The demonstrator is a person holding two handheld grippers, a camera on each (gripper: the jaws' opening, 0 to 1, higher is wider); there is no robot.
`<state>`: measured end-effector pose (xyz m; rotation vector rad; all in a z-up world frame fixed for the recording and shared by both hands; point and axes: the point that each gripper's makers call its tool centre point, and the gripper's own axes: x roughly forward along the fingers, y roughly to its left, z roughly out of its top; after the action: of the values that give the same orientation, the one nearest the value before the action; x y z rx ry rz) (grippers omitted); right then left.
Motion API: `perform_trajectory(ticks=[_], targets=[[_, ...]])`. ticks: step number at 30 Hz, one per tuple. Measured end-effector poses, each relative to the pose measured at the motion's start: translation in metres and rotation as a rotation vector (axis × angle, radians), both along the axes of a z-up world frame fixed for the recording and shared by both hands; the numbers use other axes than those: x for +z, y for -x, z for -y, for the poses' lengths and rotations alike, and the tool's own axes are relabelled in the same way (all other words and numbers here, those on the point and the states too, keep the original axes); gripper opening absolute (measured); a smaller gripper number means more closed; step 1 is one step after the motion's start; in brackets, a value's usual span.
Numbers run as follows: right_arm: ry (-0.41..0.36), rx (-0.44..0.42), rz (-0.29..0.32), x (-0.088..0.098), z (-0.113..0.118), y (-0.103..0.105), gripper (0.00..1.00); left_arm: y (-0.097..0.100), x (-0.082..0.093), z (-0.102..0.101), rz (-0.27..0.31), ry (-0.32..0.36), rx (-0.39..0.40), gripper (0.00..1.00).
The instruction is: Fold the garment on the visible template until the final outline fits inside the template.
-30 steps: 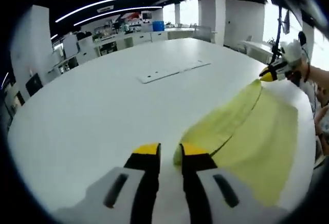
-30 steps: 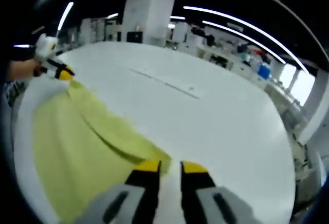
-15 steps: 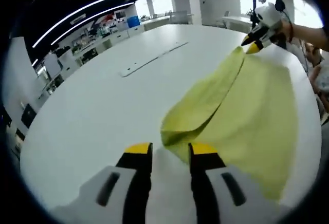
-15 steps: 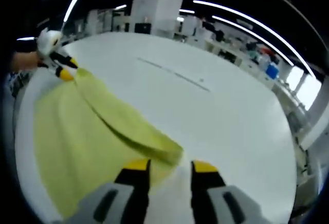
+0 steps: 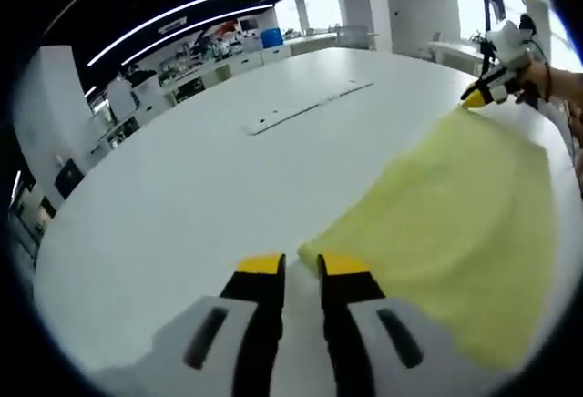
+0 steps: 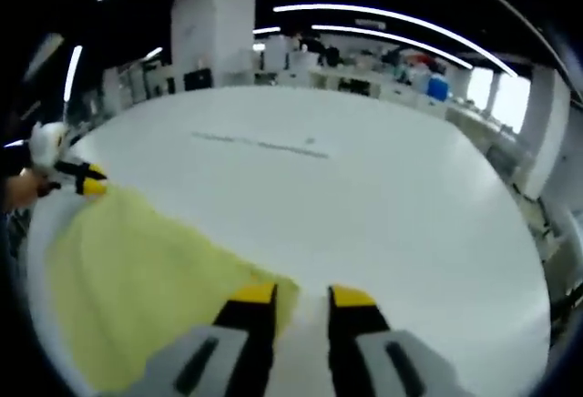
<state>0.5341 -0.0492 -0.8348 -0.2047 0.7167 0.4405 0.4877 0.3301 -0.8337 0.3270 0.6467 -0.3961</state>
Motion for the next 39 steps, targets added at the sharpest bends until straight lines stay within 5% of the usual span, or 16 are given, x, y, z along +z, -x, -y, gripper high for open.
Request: perform_trajectory(ticks=[5, 14, 24, 39], targets=[[-0.012, 0.006, -0.024, 0.003, 0.0, 0.011, 0.21, 0.01, -0.001, -0.004, -0.028, 0.045, 0.025, 0.14], [-0.09, 0.071, -0.064, 0.019, -0.016, 0.036, 0.51, 0.044, 0.013, 0.004, -0.053, 0.219, 0.055, 0.28], [-0.12, 0.145, -0.123, 0.024, -0.028, 0.082, 0.74, 0.092, 0.018, 0.016, -0.075, 0.25, -0.002, 0.4], [-0.139, 0.185, -0.171, 0.02, -0.019, 0.142, 0.74, 0.15, 0.017, 0.035, -0.126, 0.276, -0.071, 0.45]])
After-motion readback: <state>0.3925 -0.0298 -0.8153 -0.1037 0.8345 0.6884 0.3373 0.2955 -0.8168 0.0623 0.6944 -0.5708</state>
